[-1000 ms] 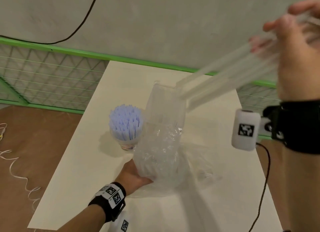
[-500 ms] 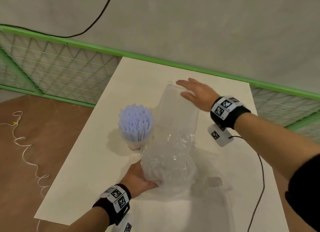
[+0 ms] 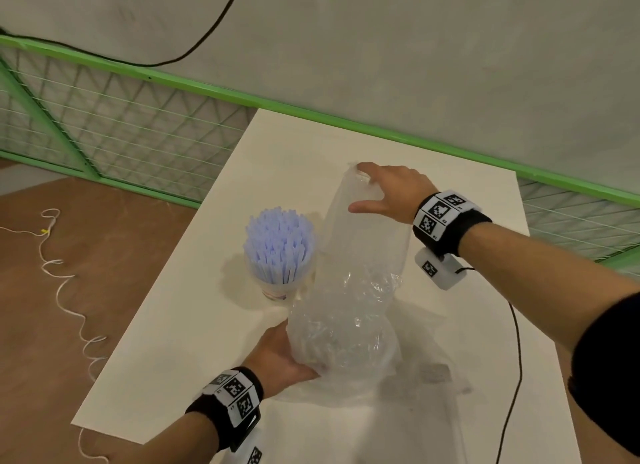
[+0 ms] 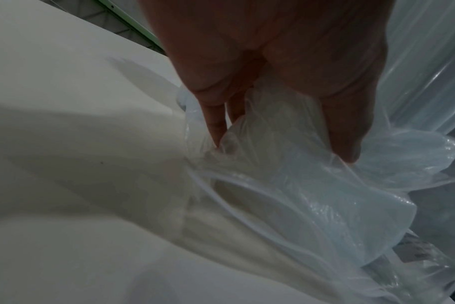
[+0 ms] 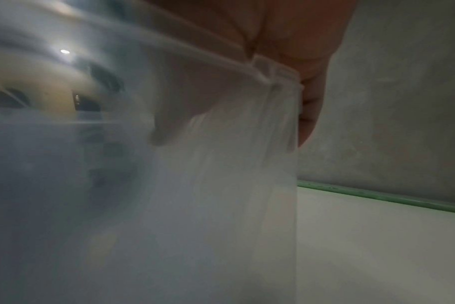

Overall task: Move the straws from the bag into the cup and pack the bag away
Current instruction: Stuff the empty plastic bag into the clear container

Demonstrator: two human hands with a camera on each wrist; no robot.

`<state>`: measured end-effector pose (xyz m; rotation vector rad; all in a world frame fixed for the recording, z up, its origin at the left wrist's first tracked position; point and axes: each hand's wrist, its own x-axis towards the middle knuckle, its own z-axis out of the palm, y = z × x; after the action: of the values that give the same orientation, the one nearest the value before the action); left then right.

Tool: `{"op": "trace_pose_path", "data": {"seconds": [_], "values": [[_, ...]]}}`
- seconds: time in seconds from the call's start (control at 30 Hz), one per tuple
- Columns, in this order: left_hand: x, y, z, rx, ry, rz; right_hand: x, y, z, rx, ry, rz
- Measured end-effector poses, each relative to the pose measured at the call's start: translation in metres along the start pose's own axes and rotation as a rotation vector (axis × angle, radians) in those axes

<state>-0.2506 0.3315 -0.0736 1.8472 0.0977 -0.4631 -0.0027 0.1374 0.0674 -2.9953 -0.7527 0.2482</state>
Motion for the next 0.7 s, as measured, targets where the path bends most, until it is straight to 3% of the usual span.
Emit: {"op": "trace_pose_path", "data": {"seconds": [0.1, 0.27, 0.43, 0.57, 0.7], "values": [[0.001, -0.001, 0.0, 0.002, 0.006, 0.005, 0.005, 0.002, -0.004, -0.111, 0.039, 0.015], [0.002, -0.004, 0.0, -0.006, 0.007, 0.004, 0.004, 0.002, 0.004, -0.068, -0.056, -0.088], [0.003, -0.006, 0.0, -0.018, 0.002, 0.004, 0.006, 0.003, 0.005, 0.28, 0.174, -0.123], [0.004, -0.007, 0.0, -0.012, -0.005, 0.011, 0.008, 0.006, 0.012, 0.087, 0.059, -0.191], [0.004, -0.007, 0.0, -0.027, -0.016, -0.009, 0.012, 0.003, 0.015, 0.125, 0.188, -0.114]]}}
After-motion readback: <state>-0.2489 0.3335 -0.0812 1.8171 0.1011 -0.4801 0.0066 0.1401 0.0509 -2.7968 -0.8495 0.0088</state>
